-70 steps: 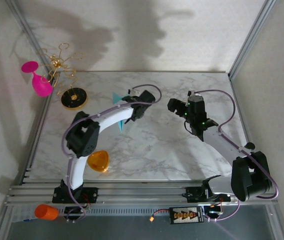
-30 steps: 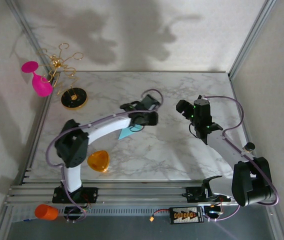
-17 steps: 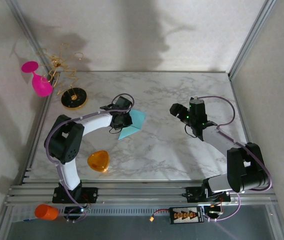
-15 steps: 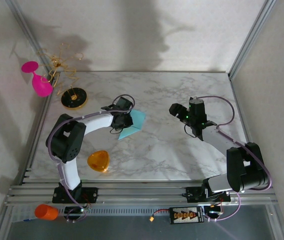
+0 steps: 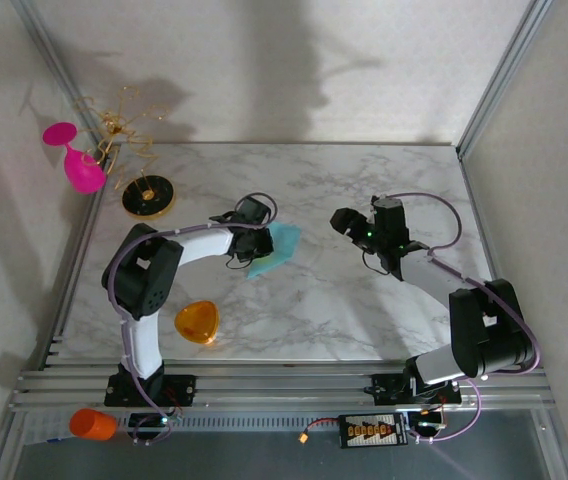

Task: Fold a paper plane with a square sheet of paper (pick it up from the middle)
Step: Move the paper to the center of the table, then fold the wing for the fifth time at the center of the table.

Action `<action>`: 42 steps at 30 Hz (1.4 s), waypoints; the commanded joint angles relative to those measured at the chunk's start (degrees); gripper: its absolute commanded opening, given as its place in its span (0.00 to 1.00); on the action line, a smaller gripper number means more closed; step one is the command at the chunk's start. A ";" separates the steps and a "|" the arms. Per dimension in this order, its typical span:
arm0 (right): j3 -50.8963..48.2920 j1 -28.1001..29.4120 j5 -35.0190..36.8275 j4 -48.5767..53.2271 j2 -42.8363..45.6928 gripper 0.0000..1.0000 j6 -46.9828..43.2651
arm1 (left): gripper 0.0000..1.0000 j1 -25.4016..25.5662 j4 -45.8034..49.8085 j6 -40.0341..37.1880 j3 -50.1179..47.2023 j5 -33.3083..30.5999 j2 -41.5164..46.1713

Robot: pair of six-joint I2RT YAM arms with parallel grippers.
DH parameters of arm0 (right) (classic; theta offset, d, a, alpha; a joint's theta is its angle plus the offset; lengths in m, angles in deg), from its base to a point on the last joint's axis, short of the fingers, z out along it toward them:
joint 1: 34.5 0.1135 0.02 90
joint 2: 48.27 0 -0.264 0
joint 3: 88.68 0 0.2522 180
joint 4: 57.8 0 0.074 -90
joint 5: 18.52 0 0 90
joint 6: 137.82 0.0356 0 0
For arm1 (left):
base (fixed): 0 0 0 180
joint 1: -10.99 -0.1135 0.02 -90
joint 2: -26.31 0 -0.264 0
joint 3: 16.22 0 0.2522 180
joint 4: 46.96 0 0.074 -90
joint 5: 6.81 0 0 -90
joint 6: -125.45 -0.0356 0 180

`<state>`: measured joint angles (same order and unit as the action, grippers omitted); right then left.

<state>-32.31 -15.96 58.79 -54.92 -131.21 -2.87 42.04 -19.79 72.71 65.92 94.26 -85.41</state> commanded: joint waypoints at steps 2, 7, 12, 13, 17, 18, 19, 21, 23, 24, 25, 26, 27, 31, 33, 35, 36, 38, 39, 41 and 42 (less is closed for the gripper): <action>-1.58 1.94 -4.66 -2.14 -1.15 0.74 6.79 | 0.10 3.75 -1.13 -1.65 2.69 4.71 -3.12; -2.89 4.20 -5.72 -0.73 -3.12 0.64 14.31 | 0.08 5.50 -0.85 -1.33 4.82 4.95 -4.93; -4.66 6.49 -6.21 -1.73 -5.33 0.58 19.90 | 0.08 5.43 0.03 -1.00 4.58 2.74 -4.90; -4.49 6.88 -6.40 -1.66 -6.15 0.56 20.05 | 0.08 5.34 0.13 -0.96 4.42 2.49 -4.77; -3.00 8.12 -7.98 -1.53 -9.59 0.51 20.09 | 0.07 5.25 0.44 -0.86 4.13 1.83 -4.57; -2.74 8.33 -8.41 -1.66 -10.22 0.50 20.09 | 0.07 5.25 0.50 -0.95 4.13 1.78 -4.49; -2.35 8.51 -8.92 -1.78 -10.93 0.49 20.13 | 0.08 5.16 0.54 -0.96 4.13 1.68 -4.51; -1.68 8.85 -8.95 -1.28 -11.83 0.47 20.16 | 0.07 5.16 0.49 -0.96 4.13 1.57 -4.53; -1.36 9.05 -8.94 -1.55 -12.46 0.46 20.27 | 0.08 5.16 0.49 -0.87 4.10 1.72 -4.51; -1.31 9.12 -9.16 -1.77 -12.69 0.46 20.26 | 0.07 5.16 0.44 -0.87 4.05 1.78 -4.51; -1.09 9.14 -9.44 -1.87 -13.10 0.45 20.27 | 0.08 5.16 0.48 -0.87 4.11 1.76 -4.53; -0.91 9.23 -9.72 -1.89 -13.52 0.44 20.19 | 0.07 5.16 0.60 -0.95 4.09 1.72 -4.51; -0.78 9.36 -9.88 -2.09 -13.85 0.43 20.18 | 0.07 5.17 0.64 -0.96 4.17 1.76 -4.53; -0.25 9.49 -10.30 -2.44 -14.95 0.40 20.00 | 0.08 5.17 0.76 -1.04 4.22 1.74 -4.35; -0.07 9.53 -10.59 -2.78 -15.35 0.40 19.94 | 0.07 5.16 0.83 -1.04 4.22 1.75 -4.32; 0.11 9.58 -10.85 -2.97 -15.66 0.40 19.85 | 0.07 5.16 0.85 -1.04 4.21 1.76 -4.34; 0.19 9.62 -11.00 -3.09 -15.76 0.39 19.83 | 0.07 5.17 0.83 -1.04 4.22 1.72 -4.36; 0.21 9.58 -11.51 -3.64 -15.93 0.39 19.52 | 0.08 5.16 0.84 -1.04 4.22 1.76 -4.35; 0.19 9.58 -11.83 -4.11 -15.87 0.39 19.31 | 0.08 5.16 0.92 -1.04 4.21 1.76 -4.36; 0.13 9.59 -12.77 -5.30 -15.94 0.38 18.81 | 0.08 5.16 0.94 -1.04 4.22 1.71 -4.26; -0.02 9.58 -13.02 -6.12 -15.77 0.37 18.48 | 0.08 5.16 0.97 -1.04 4.22 1.60 -4.13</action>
<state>-33.53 -6.86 47.60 -58.54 -146.55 16.73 47.66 -21.60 72.09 70.01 97.56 -89.04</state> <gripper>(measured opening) 0.376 0.077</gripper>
